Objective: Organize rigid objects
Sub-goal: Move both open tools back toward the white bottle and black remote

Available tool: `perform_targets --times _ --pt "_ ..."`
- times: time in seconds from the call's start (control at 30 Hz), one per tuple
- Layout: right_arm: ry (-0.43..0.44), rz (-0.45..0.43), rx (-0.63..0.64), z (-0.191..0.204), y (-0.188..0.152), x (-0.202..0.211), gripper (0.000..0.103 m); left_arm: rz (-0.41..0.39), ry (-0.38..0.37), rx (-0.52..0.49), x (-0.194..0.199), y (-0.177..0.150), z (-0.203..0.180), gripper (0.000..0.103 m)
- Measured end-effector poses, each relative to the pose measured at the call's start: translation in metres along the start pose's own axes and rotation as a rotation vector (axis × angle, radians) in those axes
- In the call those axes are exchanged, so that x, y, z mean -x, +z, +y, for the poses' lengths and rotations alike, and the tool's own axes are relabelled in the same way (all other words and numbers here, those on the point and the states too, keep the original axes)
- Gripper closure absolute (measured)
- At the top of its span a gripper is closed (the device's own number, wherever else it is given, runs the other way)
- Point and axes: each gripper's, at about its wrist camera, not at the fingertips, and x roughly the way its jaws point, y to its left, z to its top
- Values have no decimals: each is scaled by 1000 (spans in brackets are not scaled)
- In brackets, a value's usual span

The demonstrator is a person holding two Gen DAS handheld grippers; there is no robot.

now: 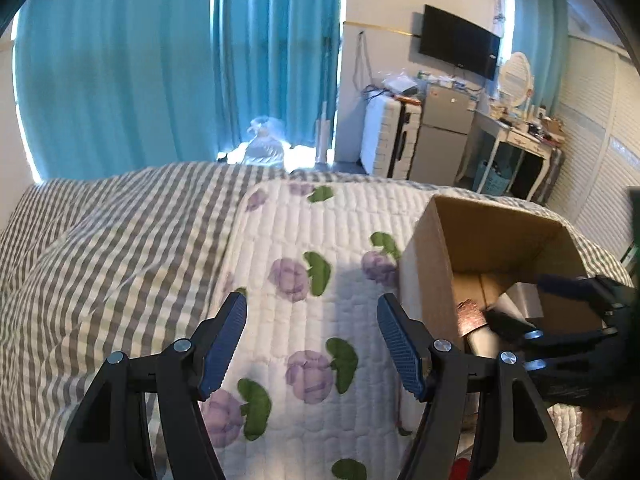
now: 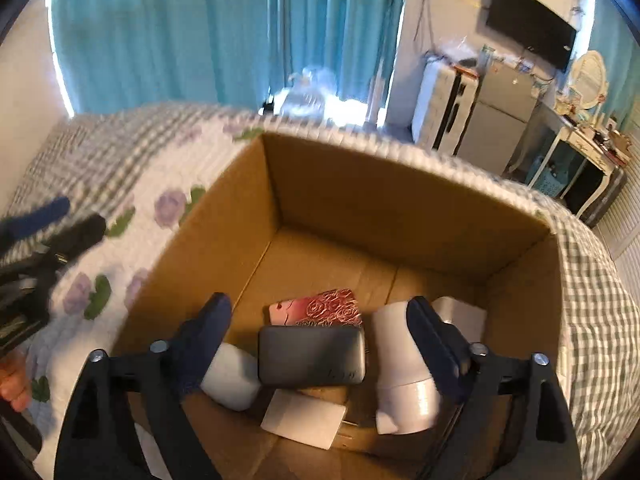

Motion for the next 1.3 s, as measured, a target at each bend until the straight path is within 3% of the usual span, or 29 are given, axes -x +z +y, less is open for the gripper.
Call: perform_targets --times 0.27,0.57,0.77,0.93,1.07,1.17,1.3 --pt "-4 -63 -31 -22 -13 87 12 -52 20 -5 71 -10 -12 33" --pt "-70 -117 -30 -42 -80 181 4 -110 17 -59 157 -46 -41 27" --pt "-9 -62 -21 -36 -119 176 4 -63 -16 -85 153 -85 -61 27" --pt "53 1 10 -22 -153 131 4 11 -45 -82 124 -131 -70 27" --pt "58 52 76 -10 -182 87 4 70 5 -135 96 -166 -77 27" --pt "56 106 105 -3 -196 63 4 144 21 -138 75 -178 -76 27" --pt "43 110 161 7 -198 54 4 179 27 -117 67 -182 -73 27"
